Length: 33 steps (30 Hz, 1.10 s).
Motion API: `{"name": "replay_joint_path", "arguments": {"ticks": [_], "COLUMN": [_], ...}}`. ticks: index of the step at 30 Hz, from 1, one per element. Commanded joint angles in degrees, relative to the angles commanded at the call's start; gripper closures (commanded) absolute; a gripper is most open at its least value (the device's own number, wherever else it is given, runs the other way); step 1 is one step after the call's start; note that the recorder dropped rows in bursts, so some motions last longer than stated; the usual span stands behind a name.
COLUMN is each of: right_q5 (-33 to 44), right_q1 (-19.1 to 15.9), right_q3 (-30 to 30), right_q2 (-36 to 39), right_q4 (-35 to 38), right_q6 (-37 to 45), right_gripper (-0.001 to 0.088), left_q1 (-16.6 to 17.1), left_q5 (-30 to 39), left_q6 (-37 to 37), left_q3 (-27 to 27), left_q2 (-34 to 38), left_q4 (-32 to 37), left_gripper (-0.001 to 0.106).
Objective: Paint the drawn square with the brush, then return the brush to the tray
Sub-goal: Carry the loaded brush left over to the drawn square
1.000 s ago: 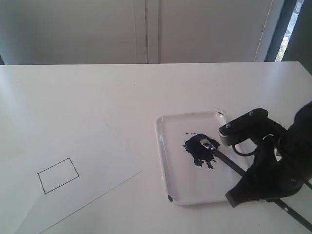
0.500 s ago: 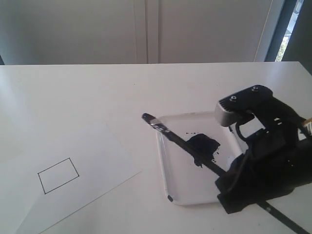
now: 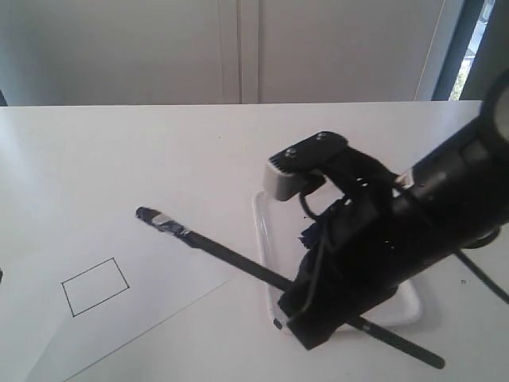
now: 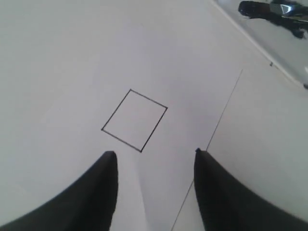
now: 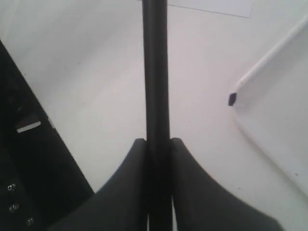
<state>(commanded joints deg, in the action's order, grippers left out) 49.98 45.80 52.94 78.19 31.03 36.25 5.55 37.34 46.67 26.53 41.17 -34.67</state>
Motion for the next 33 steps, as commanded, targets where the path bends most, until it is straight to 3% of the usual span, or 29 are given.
{"name": "replay_joint_path", "arguments": {"ticks": [10,24,28,33], "right_q5": [-0.4,-6.7,-6.9,-7.1], "right_q1": [3.5,5.1,5.2,8.1], "right_q3": [5.4,7.9,8.2,10.6], "right_q2": [8.7,16.7,18.5,20.4], "right_q4": [-5.3,-5.4,-5.0,-5.1], "right_q6": [0.0,-0.3,-0.3,-0.3], "right_gripper": [0.0868,0.0868,0.0868,0.0868], "left_q1": [-3.9,-10.8,-11.6,-11.6], "left_q5": [-3.5,-16.2,-18.1,-18.8], "left_q6": [0.7,1.0,1.1,1.4], "left_q3": [0.0,0.0,0.0,0.0], "left_q2": [9.6,28.0,31.9,33.6], "left_q4": [9.0,11.8,12.8,14.2], "left_gripper": [0.052,0.052,0.052,0.052]}}
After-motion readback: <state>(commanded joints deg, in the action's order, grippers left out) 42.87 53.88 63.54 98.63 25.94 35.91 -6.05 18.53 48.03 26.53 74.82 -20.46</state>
